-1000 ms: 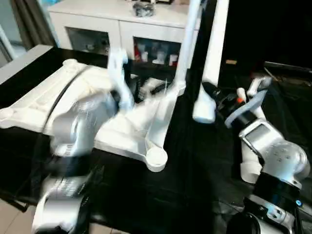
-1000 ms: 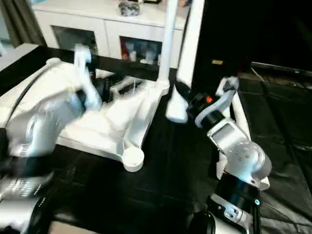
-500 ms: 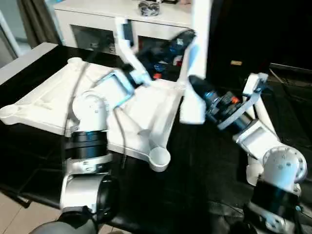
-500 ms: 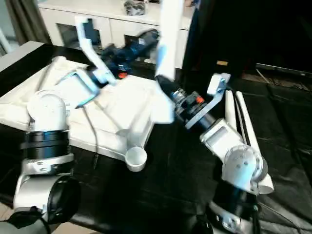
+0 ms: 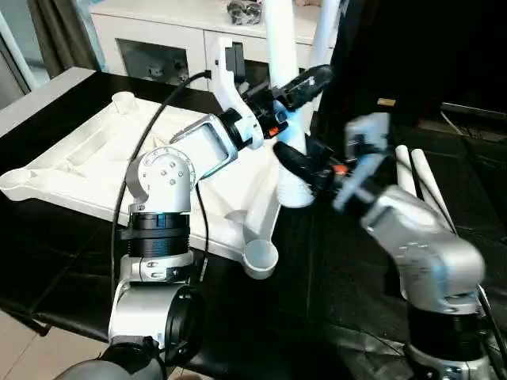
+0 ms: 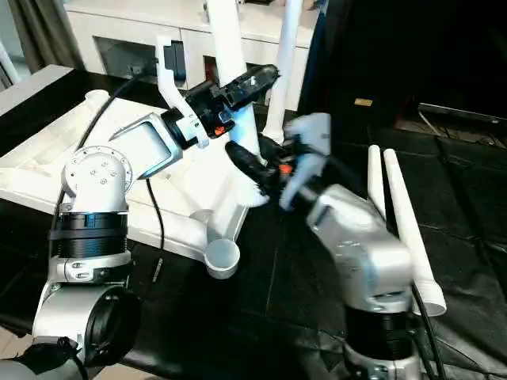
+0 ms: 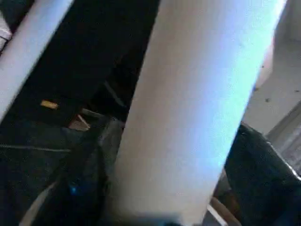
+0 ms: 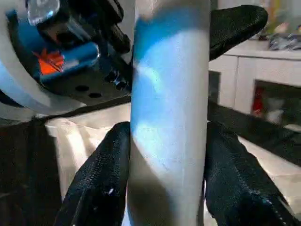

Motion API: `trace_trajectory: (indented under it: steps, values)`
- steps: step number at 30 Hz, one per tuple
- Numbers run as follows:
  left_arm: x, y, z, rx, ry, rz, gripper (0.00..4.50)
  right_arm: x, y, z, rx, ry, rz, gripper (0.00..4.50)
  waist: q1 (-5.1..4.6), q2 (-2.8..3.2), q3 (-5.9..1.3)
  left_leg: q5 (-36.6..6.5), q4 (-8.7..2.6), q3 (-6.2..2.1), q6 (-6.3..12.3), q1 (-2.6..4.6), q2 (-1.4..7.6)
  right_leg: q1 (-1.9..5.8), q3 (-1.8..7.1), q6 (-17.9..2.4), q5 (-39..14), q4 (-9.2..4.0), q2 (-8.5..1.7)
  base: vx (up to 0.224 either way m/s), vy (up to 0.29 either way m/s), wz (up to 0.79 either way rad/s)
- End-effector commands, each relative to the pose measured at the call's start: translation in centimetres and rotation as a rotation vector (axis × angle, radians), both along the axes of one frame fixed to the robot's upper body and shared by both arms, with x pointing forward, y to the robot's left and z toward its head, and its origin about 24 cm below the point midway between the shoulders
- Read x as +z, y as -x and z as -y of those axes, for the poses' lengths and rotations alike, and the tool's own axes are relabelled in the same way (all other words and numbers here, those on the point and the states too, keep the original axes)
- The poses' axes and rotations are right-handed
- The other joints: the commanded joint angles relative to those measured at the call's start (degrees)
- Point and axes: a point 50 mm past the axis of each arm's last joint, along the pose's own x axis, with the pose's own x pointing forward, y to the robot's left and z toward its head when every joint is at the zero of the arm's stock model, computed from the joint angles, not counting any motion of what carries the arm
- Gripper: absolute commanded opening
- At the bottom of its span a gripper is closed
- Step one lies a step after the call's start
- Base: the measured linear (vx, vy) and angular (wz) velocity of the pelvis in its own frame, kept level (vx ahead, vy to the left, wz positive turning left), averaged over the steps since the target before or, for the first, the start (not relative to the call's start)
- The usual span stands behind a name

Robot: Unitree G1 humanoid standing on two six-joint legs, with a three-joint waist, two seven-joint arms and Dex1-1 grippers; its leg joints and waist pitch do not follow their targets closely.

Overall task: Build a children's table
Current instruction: Pick table leg

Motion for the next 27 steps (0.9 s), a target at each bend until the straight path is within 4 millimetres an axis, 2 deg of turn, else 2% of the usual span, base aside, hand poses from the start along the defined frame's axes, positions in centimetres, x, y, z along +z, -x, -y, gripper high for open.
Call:
trace_trajectory:
  steps: [1, 2, 3, 5, 8, 9, 12, 15, 18, 19, 20, 21, 25, 27]
  values:
    - [0.1, 0.1, 1.5, 0.03, -0.04, 0.001, 3.29, 0.2, 0.0, -1.1, 0.014, 0.027, 0.031, 1.87, 0.02, -0.2, -4.01, -1.4, -3.15, -0.22, 1.71, -0.31, 0.97, 3.98, 3.44, -1.2, -13.1, -4.12, -4.42, 0.0, 0.0, 0.0]
    - [-0.1, -0.3, 1.4, 0.11, -0.073, 0.0, 3.31, 0.3, -0.1, -1.3, -0.001, 0.025, 0.052, 1.86, 0.08, -0.14, -3.97, -1.6, -3.19, -0.24, 2.02, -0.44, 0.91, 4.16, 3.42, -1.3, -13.3, -4.15, -4.5, 0.0, 0.0, 0.0]
    - [-0.1, -0.3, 1.3, 0.119, -0.077, 0.001, 3.25, 0.3, -0.1, -1.3, -0.003, 0.026, 0.055, 1.86, 0.01, -0.19, -3.96, -1.7, -3.23, -0.29, 2.05, -0.48, 0.99, 4.14, 3.42, -1.3, -13.4, -4.18, -4.47, 0.0, 0.0, 0.0]
    - [-0.3, -0.7, 1.2, 0.206, -0.115, 0.011, 2.85, 0.4, -0.2, -1.5, -0.023, 0.03, 0.075, 1.86, -0.07, -0.28, -3.95, -2.1, -3.21, -0.25, 2.32, -0.48, 0.89, 4.19, 3.43, -0.6, -14.0, -4.28, -4.46, 0.0, 0.0, 0.0]
    - [-0.4, -1.0, 0.9, 0.272, -0.144, 0.016, 2.78, 0.4, -0.2, -1.7, -0.038, 0.035, 0.098, 1.86, -0.2, -0.25, -3.94, -2.2, -3.23, -0.3, 2.36, -0.48, 0.9, 4.16, 3.39, -0.5, -14.1, -4.27, -4.36, 0.0, 0.0, 0.0]
    - [-0.5, -1.1, 0.8, 0.285, -0.15, 0.016, 2.46, 0.4, -0.2, -1.8, -0.04, 0.035, 0.1, 1.86, -0.2, -0.25, -3.94, -2.2, -3.23, -0.3, 2.36, -0.48, 0.9, 4.16, 3.39, -0.5, -14.1, -4.27, -4.36, 0.0, 0.0, 0.0]
    - [-0.6, -1.4, 0.3, 0.334, -0.132, -0.011, 2.34, 0.4, -0.2, -1.9, -0.047, 0.033, 0.105, 1.86, -0.36, -0.2, -3.99, -2.2, -3.12, -0.28, 2.59, -0.45, 0.86, 4.17, 3.42, -1.1, -13.0, -4.14, -4.3, 0.0, 0.0, 0.0]
    - [-0.6, -1.4, 0.4, 0.344, -0.129, -0.009, 1.99, 0.4, -0.3, -2.0, -0.052, 0.043, 0.114, 1.86, -0.29, -0.22, -4.01, -1.9, -3.08, -0.26, 2.83, -0.39, 0.96, 4.12, 3.51, -2.1, -11.9, -3.93, -4.42, 0.0, 0.0, 0.0]
    - [-0.6, -1.4, 0.4, 0.349, -0.124, -0.009, 1.91, 0.3, -0.3, -2.2, -0.04, 0.029, 0.104, 1.86, -0.33, -0.15, -4.01, -2.0, -3.07, -0.24, 3.04, -0.34, 1.02, 4.08, 3.54, -2.7, -11.5, -3.91, -4.45, 0.0, 0.0, 0.0]
    - [-0.6, -1.4, 0.5, 0.351, -0.123, -0.008, 1.89, 0.3, -0.3, -2.3, -0.038, 0.023, 0.1, 2.21, -0.36, -0.13, -3.95, -2.4, -3.15, -0.25, 3.05, -0.3, 1.05, 4.07, 3.51, -2.9, -12.0, -3.99, -4.47, 0.0, 0.0, 0.0]
    - [-0.7, -1.4, 0.4, 0.353, -0.121, -0.007, 1.87, 0.3, -0.3, -2.3, -0.037, 0.012, 0.096, 2.42, -0.36, -0.38, -3.97, -2.4, -3.15, -0.25, 3.08, -0.34, 1.05, 4.15, 3.56, -2.9, -12.0, -3.86, -4.52, 0.0, 0.0, 0.0]
    - [-0.7, -1.4, 0.3, 0.357, -0.118, -0.006, 1.87, 0.3, -0.4, -2.4, -0.038, 0.0, 0.094, 2.58, -0.35, -0.33, -3.97, -2.2, -3.11, -0.23, 3.12, -0.31, 1.05, 4.1, 3.59, -3.0, -12.0, -3.9, -4.51, 0.0, 0.0, 0.0]
    - [-0.8, -1.5, 0.0, 0.361, -0.122, 0.003, 1.87, 0.3, -0.5, -2.3, -0.043, -0.014, 0.091, 2.68, -0.39, -0.36, -3.93, -2.4, -3.18, -0.25, 3.16, -0.35, 1.04, 4.14, 3.6, -2.8, -12.3, -3.91, -4.53, 0.0, 0.0, 0.0]
    - [-0.7, -1.6, -0.3, 0.354, -0.146, 0.032, 1.87, 0.5, -0.5, -2.1, -0.034, -0.035, 0.088, 2.94, -0.39, -0.31, -3.95, -2.4, -3.16, -0.24, 3.18, -0.3, 1.06, 4.07, 3.61, -2.7, -12.2, -3.92, -4.5, 0.0, 0.0, 0.0]
